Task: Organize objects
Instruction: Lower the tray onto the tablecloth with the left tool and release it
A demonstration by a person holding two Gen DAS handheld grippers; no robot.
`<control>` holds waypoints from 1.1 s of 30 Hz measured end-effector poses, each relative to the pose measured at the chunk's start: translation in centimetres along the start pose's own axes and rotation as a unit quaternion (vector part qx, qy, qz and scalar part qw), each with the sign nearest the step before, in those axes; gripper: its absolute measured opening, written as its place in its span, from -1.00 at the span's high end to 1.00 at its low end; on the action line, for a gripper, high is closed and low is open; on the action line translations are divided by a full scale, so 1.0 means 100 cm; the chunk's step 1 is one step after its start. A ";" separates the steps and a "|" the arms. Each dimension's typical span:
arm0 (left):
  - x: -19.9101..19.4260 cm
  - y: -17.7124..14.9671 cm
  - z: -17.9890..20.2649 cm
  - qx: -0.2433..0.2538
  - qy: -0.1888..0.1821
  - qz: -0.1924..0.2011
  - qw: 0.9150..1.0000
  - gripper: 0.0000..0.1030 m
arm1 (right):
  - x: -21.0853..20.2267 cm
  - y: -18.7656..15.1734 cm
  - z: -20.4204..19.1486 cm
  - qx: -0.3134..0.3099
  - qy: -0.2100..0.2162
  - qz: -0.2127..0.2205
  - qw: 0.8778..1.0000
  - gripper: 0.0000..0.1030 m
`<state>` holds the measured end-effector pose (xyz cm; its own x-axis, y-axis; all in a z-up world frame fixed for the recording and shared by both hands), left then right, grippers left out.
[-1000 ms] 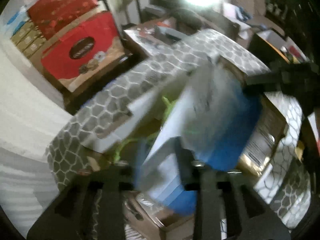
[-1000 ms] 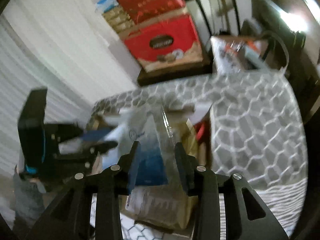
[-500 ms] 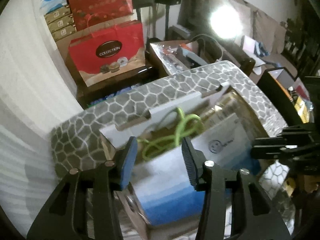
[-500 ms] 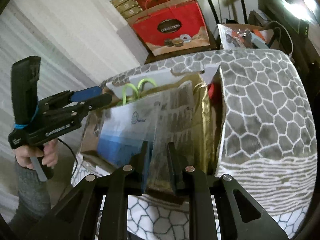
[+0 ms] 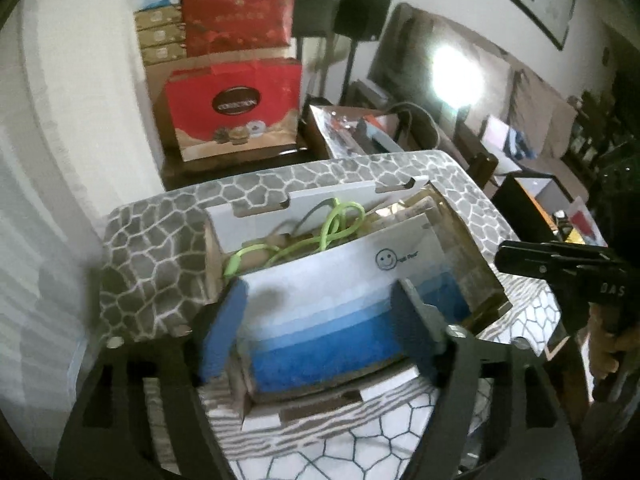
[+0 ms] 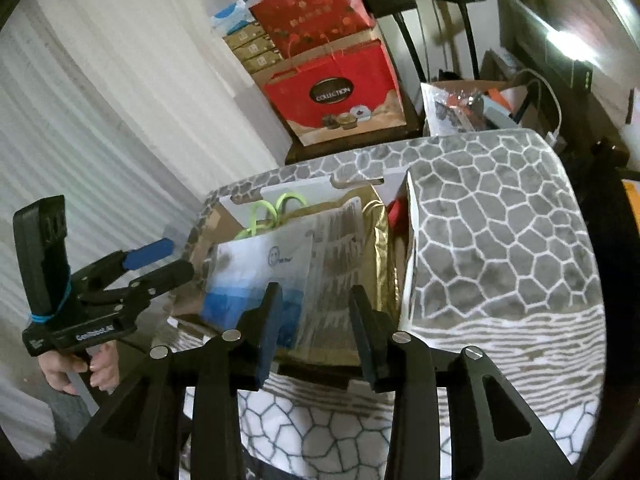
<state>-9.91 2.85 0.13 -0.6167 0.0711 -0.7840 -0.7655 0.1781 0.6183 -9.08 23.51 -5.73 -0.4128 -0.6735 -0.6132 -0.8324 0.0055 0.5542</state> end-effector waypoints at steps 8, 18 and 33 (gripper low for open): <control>-0.012 -0.029 -0.018 -0.056 0.056 0.018 0.997 -0.76 | -0.014 -0.015 -0.005 -0.038 -0.070 0.029 0.996 -0.10; -0.026 -0.062 -0.025 -0.109 0.062 0.023 0.992 -0.99 | -0.025 -0.034 -0.019 -0.087 -0.145 0.065 0.983 -0.58; -0.046 -0.090 -0.010 -0.107 0.100 0.015 0.989 -0.99 | -0.046 -0.067 -0.025 -0.085 -0.185 0.096 0.974 -0.98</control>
<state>-0.43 -0.09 -1.78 -0.6466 -0.1268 -0.7522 -0.7550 -0.0345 0.6548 -0.66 24.69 -5.21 -0.6859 -0.3596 -0.6327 -0.6665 -0.0387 0.7445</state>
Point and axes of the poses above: each gripper's, at about its wrist camera, not at the fingertips, and x roughly the way its jaws point, z to its right, y to its top, the point moved 4 cm from there along x, roughly the way its jaws point, and after that the axes turned 14 degrees about y, right-handed, at the moved point
